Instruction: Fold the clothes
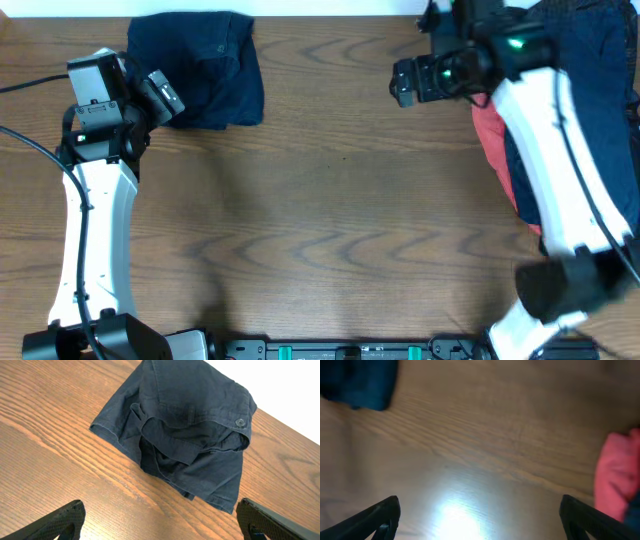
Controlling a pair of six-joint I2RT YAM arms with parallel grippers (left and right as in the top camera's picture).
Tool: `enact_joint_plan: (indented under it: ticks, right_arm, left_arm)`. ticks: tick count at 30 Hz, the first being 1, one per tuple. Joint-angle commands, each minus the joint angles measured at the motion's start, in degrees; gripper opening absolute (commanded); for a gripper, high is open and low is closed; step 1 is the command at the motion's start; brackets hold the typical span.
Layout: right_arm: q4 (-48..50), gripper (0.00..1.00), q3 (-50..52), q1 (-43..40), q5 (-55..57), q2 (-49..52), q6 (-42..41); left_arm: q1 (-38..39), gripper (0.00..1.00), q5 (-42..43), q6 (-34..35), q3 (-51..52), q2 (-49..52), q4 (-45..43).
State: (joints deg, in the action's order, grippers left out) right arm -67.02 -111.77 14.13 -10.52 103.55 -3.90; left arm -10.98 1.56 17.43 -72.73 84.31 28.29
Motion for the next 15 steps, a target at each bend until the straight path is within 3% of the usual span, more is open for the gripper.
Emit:
enact_joint_plan:
  ticks: [1,15]
  right_arm:
    - [-1.14,0.99,-1.14,0.94,-0.39,-9.18,2.05]
    - [-2.6,0.99,-1.14,0.87,0.76,-20.52,2.29]
  left_arm:
    - [-0.04,0.98,0.17,-1.33,-0.24,-0.17,0.2]
    - [-0.04,0.98,0.17,-1.33,-0.24,-0.15,0.17]
